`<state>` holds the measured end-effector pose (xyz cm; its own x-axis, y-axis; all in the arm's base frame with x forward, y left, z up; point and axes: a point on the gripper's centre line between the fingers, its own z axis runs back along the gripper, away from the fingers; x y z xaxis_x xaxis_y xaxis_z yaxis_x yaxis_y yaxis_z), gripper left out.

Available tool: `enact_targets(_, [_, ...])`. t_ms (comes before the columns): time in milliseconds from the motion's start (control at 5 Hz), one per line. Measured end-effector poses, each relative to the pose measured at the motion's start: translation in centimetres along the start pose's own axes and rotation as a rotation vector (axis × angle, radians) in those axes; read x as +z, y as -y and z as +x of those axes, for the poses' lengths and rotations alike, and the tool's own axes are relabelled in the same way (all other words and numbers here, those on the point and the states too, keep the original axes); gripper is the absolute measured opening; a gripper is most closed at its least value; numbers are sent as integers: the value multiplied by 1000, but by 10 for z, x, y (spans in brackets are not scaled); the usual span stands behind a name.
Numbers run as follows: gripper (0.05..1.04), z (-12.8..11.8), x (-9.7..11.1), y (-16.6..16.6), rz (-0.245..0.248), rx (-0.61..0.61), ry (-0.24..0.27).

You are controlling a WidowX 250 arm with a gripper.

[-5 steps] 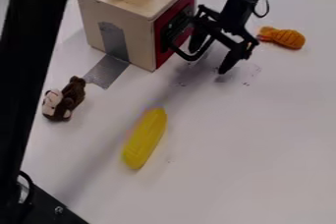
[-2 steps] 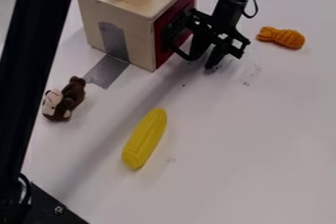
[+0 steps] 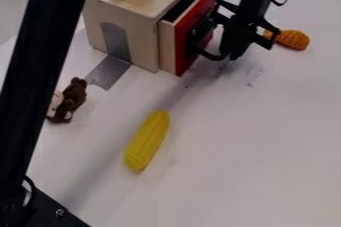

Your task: Open the drawer

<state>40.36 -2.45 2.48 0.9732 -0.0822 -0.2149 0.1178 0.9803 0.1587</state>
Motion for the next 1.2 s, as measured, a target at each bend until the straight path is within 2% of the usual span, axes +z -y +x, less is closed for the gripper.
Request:
enact_targets(200, [143,6,0,17,-4,-24,-16])
enact_targets(400, [144,9,0,20,-2,-29,-35])
enact_targets(600, [144,9,2,29,-19,-39,-31])
enact_targets(800, [143,6,7,64,-14,-107,-19])
enact_targets(1200, [138,1,13,97,4,-286,35])
